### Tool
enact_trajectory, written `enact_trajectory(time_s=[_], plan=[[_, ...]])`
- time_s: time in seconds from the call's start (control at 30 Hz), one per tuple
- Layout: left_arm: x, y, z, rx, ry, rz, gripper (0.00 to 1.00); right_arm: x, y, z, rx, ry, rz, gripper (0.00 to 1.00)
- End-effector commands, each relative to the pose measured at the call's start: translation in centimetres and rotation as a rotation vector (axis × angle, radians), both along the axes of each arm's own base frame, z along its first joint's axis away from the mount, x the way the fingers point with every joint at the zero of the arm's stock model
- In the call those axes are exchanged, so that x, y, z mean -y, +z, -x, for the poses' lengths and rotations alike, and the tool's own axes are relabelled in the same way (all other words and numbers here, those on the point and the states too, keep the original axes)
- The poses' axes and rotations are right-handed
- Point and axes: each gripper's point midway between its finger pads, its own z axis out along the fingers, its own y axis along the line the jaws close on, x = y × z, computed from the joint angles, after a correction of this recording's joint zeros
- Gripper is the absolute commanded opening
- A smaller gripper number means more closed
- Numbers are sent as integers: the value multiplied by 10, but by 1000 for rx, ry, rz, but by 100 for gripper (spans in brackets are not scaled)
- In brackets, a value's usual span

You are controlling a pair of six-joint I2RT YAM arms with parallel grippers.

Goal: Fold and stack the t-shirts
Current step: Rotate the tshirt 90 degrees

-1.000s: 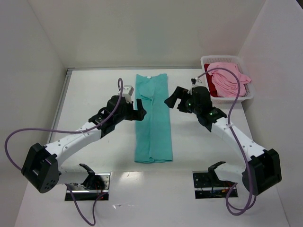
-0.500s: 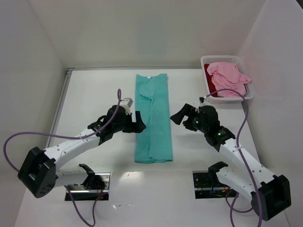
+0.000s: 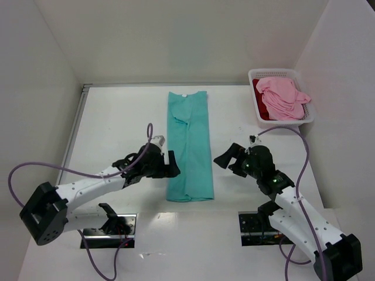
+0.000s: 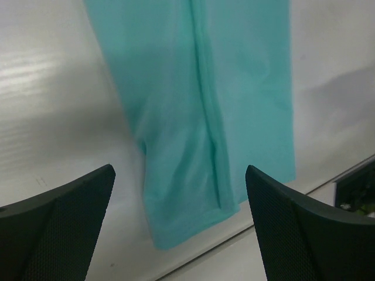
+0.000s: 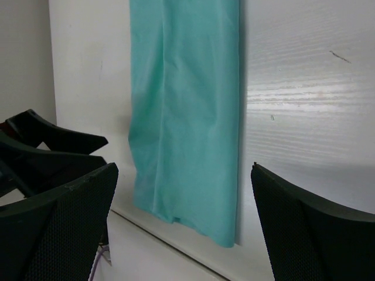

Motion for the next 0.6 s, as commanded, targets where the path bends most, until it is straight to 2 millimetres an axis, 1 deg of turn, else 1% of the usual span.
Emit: enact_trajectory(time_s=[0.0,0.03,0.07,0.1,0.13,0.17,0.2,0.23,0.27,0.3,0.37,0.4,0.43,0.47,0.5,0.53,0.57], plan=[[8,-15,10,-78,17,-66,100,0,-19,13,-55,35,14,100],[9,-27,14,-103,14,-97,100,0,-24,16,-74,42,17,100],[15,-26,15,-105,13,-96,100,0,-24,16,-74,42,17,100],[21,-29,21,-113,-5,-110,100,2,-30,21,-101,42,28,100],[23,-36,26,-134,-12,-126,100,3,-31,22,-111,42,32,97],[24,-39,28,-134,-18,-138,100,4,-36,24,-121,42,36,97],[24,-40,31,-146,-5,-140,100,4,-38,26,-129,42,40,97],[29,-40,33,-146,-18,-141,100,2,-42,30,-141,58,39,96],[24,-43,35,-159,-1,-160,100,1,-45,34,-162,65,26,95],[21,-44,35,-163,12,-167,100,-1,-44,35,-170,65,13,95],[19,-37,37,-162,20,-154,100,-4,-51,36,-190,70,14,95],[17,-38,39,-162,20,-154,100,-5,-53,38,-199,79,19,95],[14,-36,42,-166,32,-143,100,-6,-53,36,-196,79,18,95],[15,-32,43,-163,24,-126,100,-9,-53,36,-195,90,18,95],[12,-33,45,-167,31,-121,100,-10,-55,37,-207,97,17,95],[12,-28,49,-170,33,-98,100,-11,-55,35,-200,97,14,95],[9,-29,51,-170,33,-98,100,-15,-58,36,-213,113,15,95]])
